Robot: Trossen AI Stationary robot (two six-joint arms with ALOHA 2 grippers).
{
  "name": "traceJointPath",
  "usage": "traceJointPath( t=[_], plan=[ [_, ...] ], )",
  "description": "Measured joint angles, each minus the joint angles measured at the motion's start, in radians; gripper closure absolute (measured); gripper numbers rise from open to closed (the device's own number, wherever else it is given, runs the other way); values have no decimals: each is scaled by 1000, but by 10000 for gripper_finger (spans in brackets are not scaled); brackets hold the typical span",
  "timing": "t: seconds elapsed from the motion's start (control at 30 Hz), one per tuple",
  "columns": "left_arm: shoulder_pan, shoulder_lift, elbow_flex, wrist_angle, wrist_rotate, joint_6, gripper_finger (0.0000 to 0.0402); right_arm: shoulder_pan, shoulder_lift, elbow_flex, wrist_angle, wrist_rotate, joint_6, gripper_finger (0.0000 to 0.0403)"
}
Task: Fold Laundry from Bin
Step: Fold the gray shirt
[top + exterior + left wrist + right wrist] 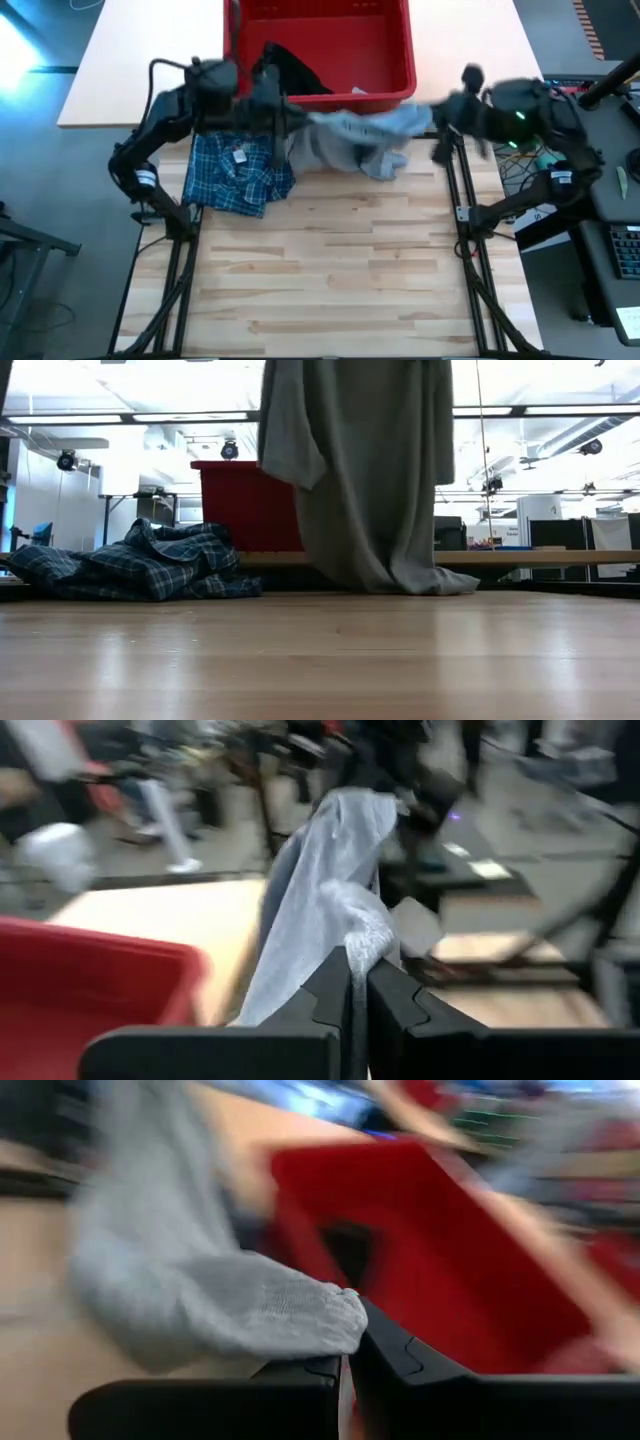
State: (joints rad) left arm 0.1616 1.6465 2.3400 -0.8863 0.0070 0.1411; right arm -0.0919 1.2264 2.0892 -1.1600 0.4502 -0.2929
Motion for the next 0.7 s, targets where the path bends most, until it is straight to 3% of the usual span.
traceJointPath(
  t=[0.1, 0.2, 0.37, 0.43, 0.53, 0.7],
  plan=[
    [-77, -2, 1, -7, 16, 4, 402, 109, -13, 8, 18, -191, 112, 394],
    [-128, -11, 1, 113, 102, 20, 402, 197, -4, 12, 159, -316, 123, 394],
    [-154, -19, 5, 313, 392, 49, 402, 280, 24, 15, 390, -457, -51, 394],
    [-151, -15, 5, 316, 436, 63, 402, 286, 33, 19, 411, -446, -135, 394],
    [-120, -14, 3, 258, 328, 92, 402, 271, 37, 12, 390, -230, -217, 394],
    [-5, 31, 2, 168, -108, 113, 402, 146, 67, -22, 308, 317, -332, 394]
  ],
)
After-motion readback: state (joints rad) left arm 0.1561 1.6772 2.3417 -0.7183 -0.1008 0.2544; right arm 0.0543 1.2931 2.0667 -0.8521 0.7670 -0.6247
